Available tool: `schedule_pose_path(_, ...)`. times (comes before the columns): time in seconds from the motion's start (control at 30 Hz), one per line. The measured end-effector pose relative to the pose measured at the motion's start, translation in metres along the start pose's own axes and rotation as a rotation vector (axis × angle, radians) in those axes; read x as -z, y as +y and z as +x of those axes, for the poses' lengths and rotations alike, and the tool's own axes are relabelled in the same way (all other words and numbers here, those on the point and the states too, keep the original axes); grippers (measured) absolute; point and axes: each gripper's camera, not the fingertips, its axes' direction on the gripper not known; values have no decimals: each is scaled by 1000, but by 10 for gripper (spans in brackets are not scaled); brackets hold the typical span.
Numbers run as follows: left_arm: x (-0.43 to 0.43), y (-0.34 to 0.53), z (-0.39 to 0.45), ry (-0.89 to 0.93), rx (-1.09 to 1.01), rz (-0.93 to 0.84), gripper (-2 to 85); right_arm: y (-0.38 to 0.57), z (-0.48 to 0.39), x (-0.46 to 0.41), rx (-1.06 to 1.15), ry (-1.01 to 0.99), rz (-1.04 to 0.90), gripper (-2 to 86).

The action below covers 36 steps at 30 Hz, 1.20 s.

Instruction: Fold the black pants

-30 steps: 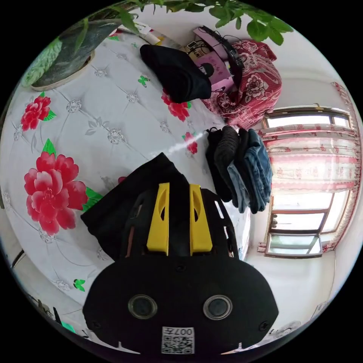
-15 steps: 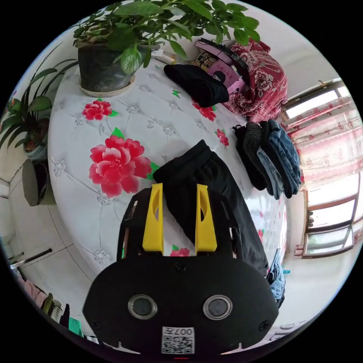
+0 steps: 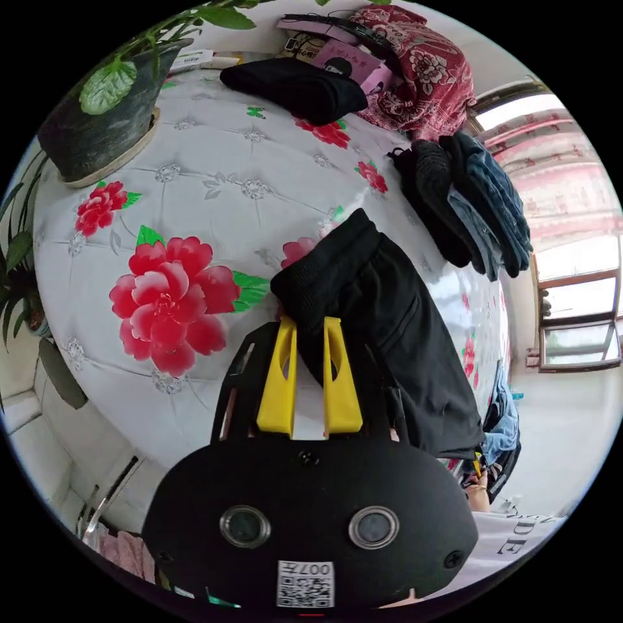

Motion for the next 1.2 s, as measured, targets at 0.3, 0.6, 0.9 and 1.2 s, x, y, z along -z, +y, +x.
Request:
schedule_pose_path(0.3,42,70,93,-110,-373,160,112,95,79,64,-209,4,143,41)
schedule_pose_path(0.6,-43,187,252,47,-995,-125,120,69,48,32,-60,-82,114,41)
schedule_pose_path(0.9,-52,194,272,-53,-1127,-178,5,61,57,52,24,-204,135,3)
schedule_pose_path(1.2,-85,191,244,-32,-1016,-333,56,106,126,37,-182,-221,58,60)
